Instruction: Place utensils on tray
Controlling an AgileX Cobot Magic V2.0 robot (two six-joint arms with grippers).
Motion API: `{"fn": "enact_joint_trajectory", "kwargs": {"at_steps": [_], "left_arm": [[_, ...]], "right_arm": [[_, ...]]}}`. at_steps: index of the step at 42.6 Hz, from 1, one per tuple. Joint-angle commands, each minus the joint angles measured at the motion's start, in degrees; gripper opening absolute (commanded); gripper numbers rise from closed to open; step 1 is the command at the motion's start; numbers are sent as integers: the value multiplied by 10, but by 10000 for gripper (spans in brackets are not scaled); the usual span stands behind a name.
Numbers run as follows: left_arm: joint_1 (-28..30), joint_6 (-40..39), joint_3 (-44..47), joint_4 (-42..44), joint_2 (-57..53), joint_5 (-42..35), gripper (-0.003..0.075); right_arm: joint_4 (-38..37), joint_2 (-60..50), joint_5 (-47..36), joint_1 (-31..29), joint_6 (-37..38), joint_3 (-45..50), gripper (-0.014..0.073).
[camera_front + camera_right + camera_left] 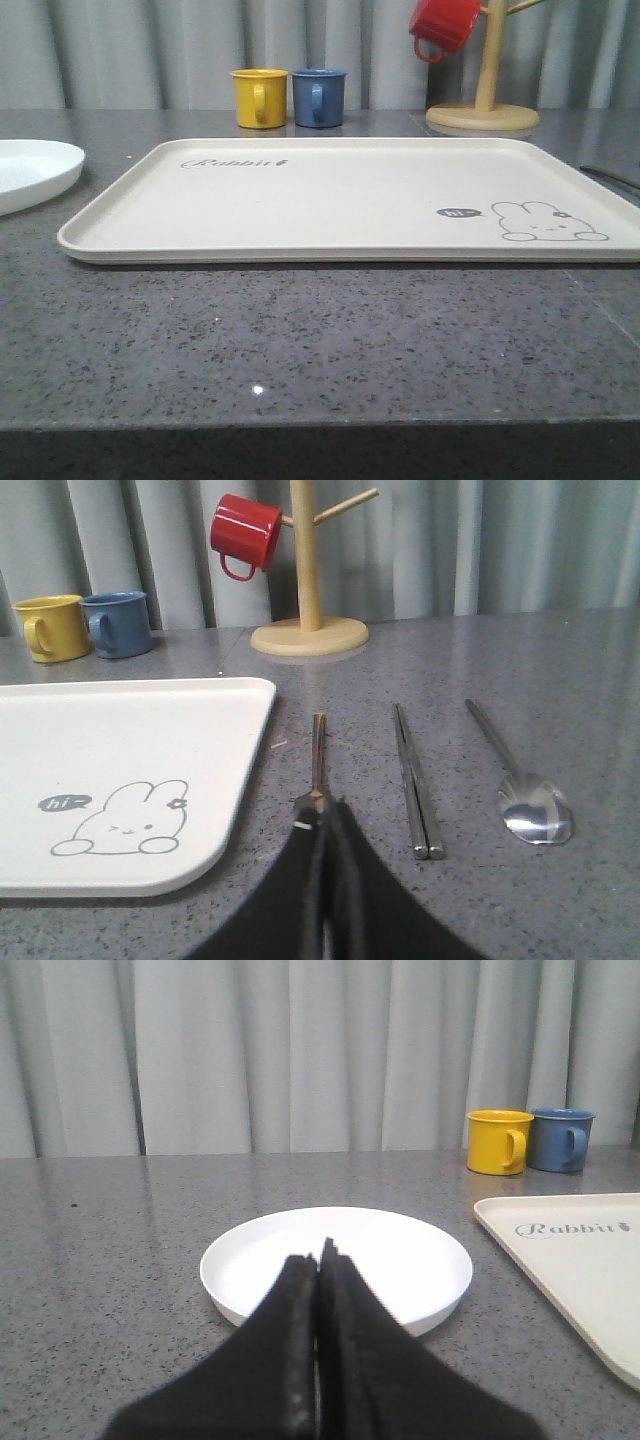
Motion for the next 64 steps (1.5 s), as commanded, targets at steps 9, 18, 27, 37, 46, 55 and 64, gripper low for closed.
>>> {"fn": "enact_joint_trajectory", "kwargs": {"at_steps": [9,18,27,37,46,55,64], "left_arm": [[-4,-5,8,0,-11,-44,-20],[-4,-5,8,0,-11,-44,-20],[-4,-5,8,0,-11,-44,-20],[-4,-5,5,0,-11,-65,-20],[-4,-5,-85,0,-10,-33,-20],[-4,-5,-274,1,34,138,-20],[-4,-5,-441,1,149,309,-20]], "right_arm": [[-4,-9,-48,0,0,-1,-113],[-4,-9,-48,0,0,-1,-113],[-4,-9,-48,0,0,-1,-113],[-4,-9,-73,0,0,-4,-113],[-4,-8,5,0,0,-112,-113],[-4,43,132,0,0,-283,-113],[-4,156,262,0,0,-420,-113]]}}
